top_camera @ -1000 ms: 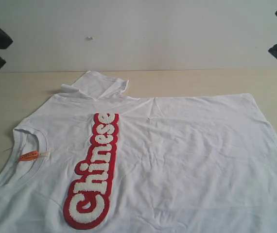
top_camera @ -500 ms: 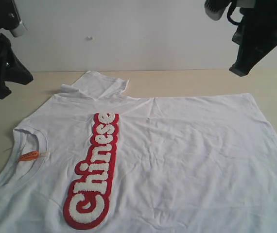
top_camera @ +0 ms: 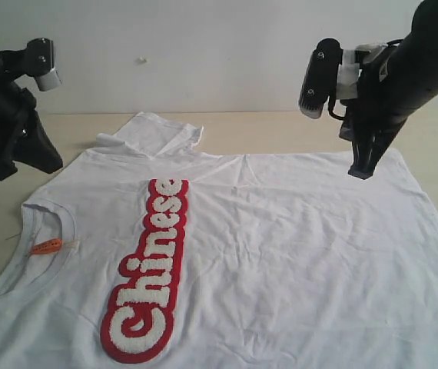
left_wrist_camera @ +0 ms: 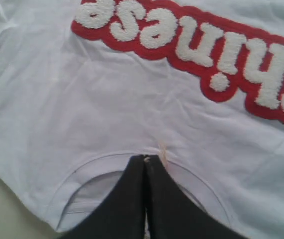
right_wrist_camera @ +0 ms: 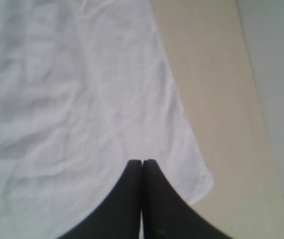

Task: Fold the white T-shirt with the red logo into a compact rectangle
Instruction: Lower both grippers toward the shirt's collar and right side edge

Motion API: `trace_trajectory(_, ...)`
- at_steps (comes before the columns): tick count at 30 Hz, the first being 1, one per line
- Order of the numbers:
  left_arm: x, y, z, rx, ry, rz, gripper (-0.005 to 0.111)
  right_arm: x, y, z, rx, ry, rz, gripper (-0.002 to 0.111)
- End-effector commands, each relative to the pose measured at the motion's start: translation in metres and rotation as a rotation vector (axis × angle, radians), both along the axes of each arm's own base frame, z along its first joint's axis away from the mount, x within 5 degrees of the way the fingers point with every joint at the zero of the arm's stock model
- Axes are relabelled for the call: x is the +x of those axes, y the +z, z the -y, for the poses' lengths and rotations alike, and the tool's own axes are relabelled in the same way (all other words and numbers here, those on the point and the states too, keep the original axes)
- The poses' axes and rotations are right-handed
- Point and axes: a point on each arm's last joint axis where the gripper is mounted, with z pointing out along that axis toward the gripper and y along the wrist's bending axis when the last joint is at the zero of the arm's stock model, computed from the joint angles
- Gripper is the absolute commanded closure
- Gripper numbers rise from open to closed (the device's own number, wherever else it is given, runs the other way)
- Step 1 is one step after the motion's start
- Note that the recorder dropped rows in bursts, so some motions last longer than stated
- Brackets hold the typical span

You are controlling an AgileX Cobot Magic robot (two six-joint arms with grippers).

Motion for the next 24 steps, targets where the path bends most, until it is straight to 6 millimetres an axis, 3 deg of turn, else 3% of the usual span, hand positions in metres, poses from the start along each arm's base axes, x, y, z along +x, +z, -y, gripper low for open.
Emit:
trace_trajectory(1, -0.009, -0.009, 0.001, -0.006, 0.009, -0.075, 0.107, 0.000, 0.002, -0.003, 0.049, 0.043, -0.007, 0.108)
trace_trajectory(6, -0.022, -0.038, 0.006, 0.063, -0.041, -0.136, 0.107, 0.001, -0.012, -0.005, 0.025, 0.100, -0.077, 0.108)
trace_trajectory(12, -0.022, -0.045, 0.028, 0.203, -0.183, -0.010, 0.107, 0.003, -0.030, -0.001, -0.014, 0.132, -0.153, 0.108)
trace_trajectory(18, -0.012, -0.070, 0.013, 0.284, -0.187, -0.043, 0.107, 0.006, -0.034, 0.038, -0.048, 0.078, -0.178, 0.108)
trace_trajectory(24, -0.009, -0.075, 0.006, 0.236, -0.155, -0.064, 0.107, -0.002, -0.051, 0.078, -0.013, 0.032, -0.330, 0.108)
